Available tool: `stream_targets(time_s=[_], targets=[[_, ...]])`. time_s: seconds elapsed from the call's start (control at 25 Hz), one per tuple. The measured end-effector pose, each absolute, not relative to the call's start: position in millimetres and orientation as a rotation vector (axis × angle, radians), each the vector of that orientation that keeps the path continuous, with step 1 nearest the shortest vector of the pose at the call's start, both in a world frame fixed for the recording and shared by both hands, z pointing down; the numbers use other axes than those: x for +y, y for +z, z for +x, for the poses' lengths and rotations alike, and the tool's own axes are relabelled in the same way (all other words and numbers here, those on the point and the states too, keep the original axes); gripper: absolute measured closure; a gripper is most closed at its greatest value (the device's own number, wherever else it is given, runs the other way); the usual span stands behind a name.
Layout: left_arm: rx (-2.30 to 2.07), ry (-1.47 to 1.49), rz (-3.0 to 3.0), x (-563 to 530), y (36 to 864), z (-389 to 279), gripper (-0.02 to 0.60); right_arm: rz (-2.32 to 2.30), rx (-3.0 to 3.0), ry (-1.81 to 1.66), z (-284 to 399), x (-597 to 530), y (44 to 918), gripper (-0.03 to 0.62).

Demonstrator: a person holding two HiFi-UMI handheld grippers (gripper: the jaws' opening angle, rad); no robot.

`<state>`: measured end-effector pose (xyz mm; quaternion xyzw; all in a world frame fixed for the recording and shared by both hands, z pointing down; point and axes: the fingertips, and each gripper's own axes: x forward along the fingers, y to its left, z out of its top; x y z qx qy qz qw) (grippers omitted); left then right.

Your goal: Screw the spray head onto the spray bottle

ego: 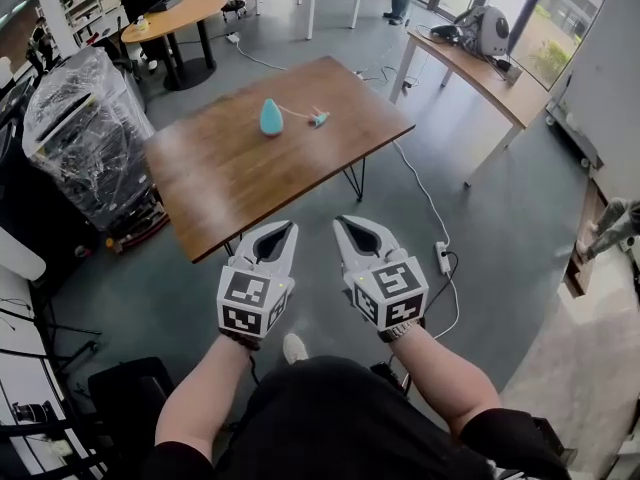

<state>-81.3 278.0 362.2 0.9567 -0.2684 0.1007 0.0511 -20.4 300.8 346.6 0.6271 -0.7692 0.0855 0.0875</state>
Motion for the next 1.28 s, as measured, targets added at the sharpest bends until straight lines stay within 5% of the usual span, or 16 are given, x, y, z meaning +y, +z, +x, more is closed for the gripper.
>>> stream_targets(time_s=[0.68,1.28], targets=[[-0.789,0.339,2.887,207.2,376.1,-85.9,0.565,1.838,-2.255,0.251,-26.7,222.5,348.9,0.602],[-0.875,0.481,2.827,131.2,410.2,-6.6,0.565,1.765,-2.325,0.325,56.8,145.0,372.4,0.602]])
